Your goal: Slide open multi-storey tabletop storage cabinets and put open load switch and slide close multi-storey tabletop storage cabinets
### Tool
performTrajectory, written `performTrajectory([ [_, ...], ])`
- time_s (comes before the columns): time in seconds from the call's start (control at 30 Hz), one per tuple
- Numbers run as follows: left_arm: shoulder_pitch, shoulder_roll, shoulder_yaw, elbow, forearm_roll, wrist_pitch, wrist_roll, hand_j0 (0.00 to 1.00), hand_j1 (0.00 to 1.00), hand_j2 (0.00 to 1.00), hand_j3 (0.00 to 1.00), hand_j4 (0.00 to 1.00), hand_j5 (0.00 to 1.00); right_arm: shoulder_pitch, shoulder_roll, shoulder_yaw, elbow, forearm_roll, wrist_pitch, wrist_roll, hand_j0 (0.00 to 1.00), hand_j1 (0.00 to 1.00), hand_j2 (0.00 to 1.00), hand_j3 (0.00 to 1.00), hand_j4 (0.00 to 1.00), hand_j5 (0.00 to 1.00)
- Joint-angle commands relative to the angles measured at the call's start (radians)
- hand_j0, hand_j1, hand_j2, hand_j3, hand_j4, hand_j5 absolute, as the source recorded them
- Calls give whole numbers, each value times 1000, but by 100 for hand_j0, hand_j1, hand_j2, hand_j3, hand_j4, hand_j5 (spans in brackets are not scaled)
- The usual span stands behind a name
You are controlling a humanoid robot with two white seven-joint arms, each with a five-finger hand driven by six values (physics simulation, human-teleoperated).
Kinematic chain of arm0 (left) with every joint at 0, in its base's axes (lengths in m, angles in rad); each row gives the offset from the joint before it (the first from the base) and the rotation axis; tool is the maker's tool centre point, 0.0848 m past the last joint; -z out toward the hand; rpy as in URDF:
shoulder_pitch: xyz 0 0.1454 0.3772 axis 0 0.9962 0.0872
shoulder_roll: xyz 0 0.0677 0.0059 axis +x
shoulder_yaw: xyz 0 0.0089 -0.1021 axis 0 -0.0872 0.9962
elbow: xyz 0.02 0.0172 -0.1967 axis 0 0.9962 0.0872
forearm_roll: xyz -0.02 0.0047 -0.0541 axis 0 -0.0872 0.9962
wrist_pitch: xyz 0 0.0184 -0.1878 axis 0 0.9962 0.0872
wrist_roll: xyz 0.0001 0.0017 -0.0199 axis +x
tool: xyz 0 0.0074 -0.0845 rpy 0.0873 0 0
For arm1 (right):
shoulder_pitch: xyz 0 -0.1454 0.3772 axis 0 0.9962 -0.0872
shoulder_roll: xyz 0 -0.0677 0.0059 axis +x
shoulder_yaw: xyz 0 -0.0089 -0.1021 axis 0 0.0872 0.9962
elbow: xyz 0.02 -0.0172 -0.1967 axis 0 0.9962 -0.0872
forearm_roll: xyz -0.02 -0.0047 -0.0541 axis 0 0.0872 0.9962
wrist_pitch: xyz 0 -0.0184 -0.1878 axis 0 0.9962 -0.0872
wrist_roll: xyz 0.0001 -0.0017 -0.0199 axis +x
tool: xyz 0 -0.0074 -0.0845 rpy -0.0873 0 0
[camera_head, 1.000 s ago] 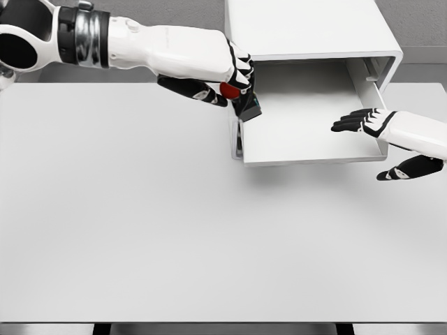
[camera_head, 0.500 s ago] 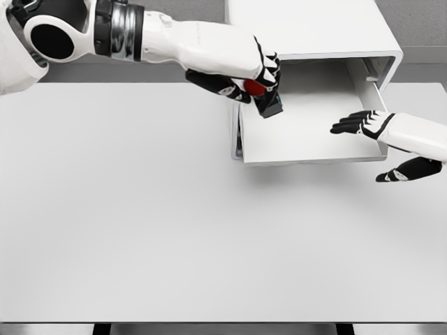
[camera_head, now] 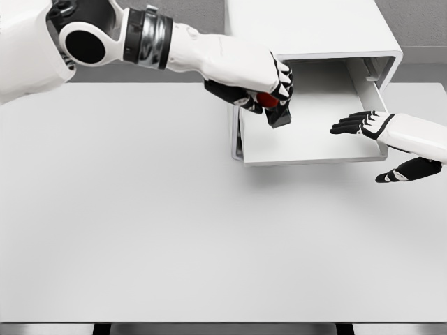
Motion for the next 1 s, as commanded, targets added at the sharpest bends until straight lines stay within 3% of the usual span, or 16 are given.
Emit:
performTrajectory([
  [0.0,0,-12,-8,12,5,2,0,42,42,42,42,42,42,0,1,-1,0,-7,1,-1,100,100,100,100,100,100],
  [0.23,-9,-30,-17,40,5,2,0,44,44,44,44,44,44,0,6,-1,0,-7,1,0,100,100,100,100,100,100],
  [0.27,-9,-30,-17,38,5,2,0,49,49,49,49,49,49,0,6,-1,0,-7,1,-1,100,100,100,100,100,100],
  [0.33,-8,-29,-17,38,5,2,0,73,73,73,73,73,73,0,6,-1,0,-7,1,-1,100,100,100,100,100,100],
  [0.43,-8,-30,-17,37,5,2,0,98,98,98,98,98,98,0,7,-1,0,-7,1,1,100,100,100,100,100,100],
  [0.7,-9,-25,0,15,16,2,11,100,100,100,100,100,100,2,10,-1,0,-7,1,1,100,100,100,100,100,100],
  [0.97,-6,2,65,-95,34,2,14,100,100,100,100,100,100,0,-3,-19,1,-7,1,3,100,100,100,100,100,100],
])
